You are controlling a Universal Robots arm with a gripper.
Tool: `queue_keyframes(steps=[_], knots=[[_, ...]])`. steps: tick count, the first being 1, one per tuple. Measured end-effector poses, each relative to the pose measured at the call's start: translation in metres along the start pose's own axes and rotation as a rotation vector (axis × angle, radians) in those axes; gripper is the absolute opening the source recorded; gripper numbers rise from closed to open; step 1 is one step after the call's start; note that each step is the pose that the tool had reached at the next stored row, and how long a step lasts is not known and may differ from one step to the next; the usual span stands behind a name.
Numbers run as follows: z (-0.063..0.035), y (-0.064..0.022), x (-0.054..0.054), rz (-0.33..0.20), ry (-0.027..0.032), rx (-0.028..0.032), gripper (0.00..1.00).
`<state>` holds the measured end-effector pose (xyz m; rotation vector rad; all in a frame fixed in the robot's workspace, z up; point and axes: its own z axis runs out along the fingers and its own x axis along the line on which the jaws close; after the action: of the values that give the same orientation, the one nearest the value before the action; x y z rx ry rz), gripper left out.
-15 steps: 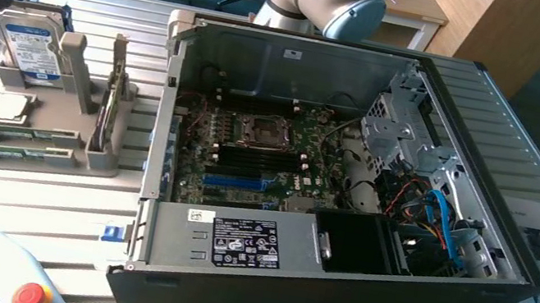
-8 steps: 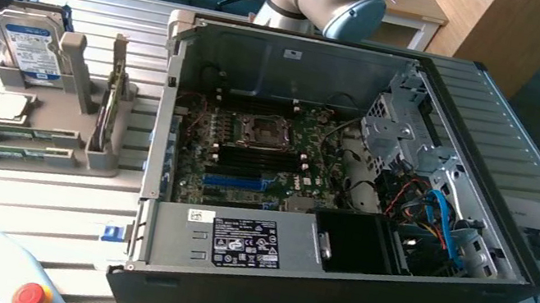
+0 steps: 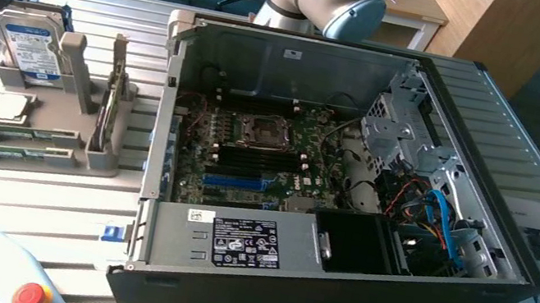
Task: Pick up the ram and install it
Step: 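Pick up the ram and move it above insertion slot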
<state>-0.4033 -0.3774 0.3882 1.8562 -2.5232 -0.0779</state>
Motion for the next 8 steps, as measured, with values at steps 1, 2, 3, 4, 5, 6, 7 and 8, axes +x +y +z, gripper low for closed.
queue_keyframes(steps=[1,2,3,4,5,6,7,8], knots=[[0.0000,0.0000,0.0000,-0.018,0.0009,-0.0004,0.10],[0.0000,0.0000,0.0000,-0.036,0.0016,-0.0009,0.10],[0.0001,0.0000,0.0000,-0.054,0.0025,-0.0013,0.10],[0.0001,0.0000,0.0000,-0.072,0.0033,-0.0017,0.10],[0.0001,0.0000,0.0000,-0.090,0.0041,-0.0021,0.10],[0.0001,0.0001,0.0000,-0.109,0.0049,-0.0025,0.10],[0.0001,0.0000,0.0000,-0.127,0.0058,-0.0029,0.10],[0.0001,0.0000,0.0000,-0.145,0.0066,-0.0034,0.10]])
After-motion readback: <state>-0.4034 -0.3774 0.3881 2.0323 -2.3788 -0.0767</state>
